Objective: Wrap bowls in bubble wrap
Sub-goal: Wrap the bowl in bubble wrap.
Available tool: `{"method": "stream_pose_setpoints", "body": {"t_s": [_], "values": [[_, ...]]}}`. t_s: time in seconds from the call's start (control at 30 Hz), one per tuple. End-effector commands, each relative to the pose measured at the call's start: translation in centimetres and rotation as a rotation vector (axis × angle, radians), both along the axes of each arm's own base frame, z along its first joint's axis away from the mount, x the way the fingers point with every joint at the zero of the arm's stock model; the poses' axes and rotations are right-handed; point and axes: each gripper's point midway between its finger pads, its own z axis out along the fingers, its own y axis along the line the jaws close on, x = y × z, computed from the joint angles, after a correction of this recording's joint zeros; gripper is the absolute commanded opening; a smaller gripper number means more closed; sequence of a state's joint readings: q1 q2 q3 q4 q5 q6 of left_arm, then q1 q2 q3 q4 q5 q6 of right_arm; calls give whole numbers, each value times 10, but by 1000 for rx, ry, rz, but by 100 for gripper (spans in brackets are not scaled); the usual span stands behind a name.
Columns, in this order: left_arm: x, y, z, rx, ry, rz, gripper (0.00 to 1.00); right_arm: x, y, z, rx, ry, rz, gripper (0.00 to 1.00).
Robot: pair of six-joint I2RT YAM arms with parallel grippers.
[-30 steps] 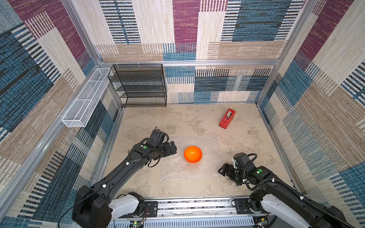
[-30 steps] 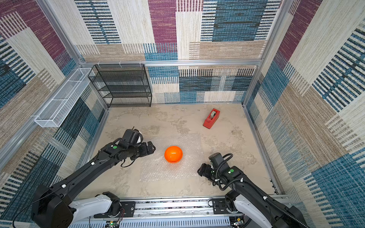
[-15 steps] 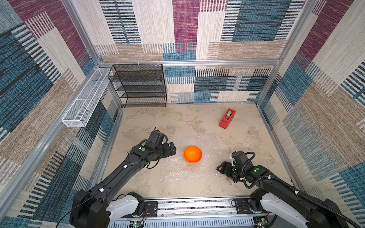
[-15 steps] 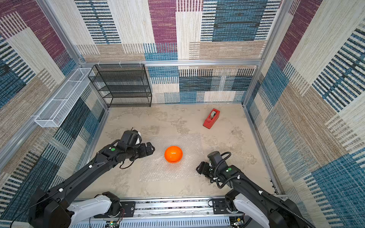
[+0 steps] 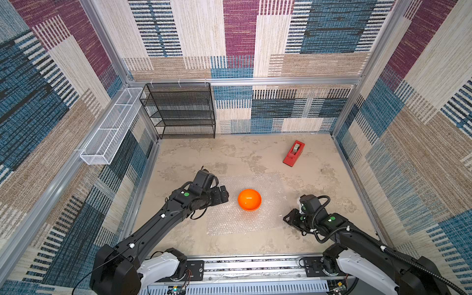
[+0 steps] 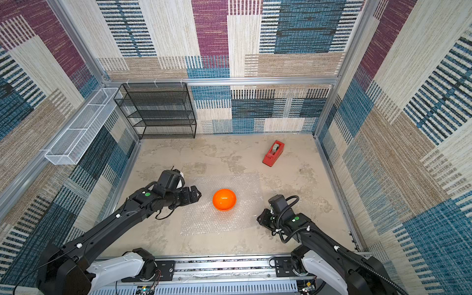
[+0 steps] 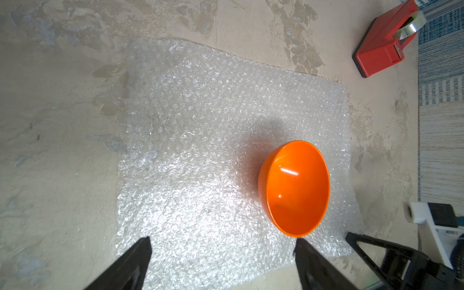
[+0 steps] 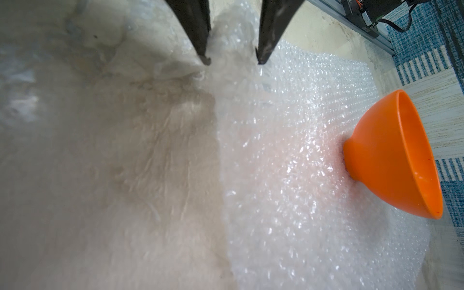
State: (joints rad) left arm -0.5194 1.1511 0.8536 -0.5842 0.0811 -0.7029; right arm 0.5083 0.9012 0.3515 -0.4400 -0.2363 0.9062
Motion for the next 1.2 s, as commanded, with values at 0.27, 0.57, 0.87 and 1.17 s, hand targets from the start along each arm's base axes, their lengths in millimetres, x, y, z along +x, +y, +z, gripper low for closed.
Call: {"method": "stream_pose_setpoints", "body": {"t_s": [0.27,0.57,0.87,1.17], "values": [[1,-11,2,11,-16,-32,91,21,28,26,93,-56,76,0],[0,-25,7,-9,-36,-66,87,44,58,61,137,-118,167,0],[-2,-44,6,-38,-48,-122,84,62,107,69,140,-122,261,1],[-9,-56,2,-66,-71,-191,79,83,143,75,114,-125,293,1]]}}
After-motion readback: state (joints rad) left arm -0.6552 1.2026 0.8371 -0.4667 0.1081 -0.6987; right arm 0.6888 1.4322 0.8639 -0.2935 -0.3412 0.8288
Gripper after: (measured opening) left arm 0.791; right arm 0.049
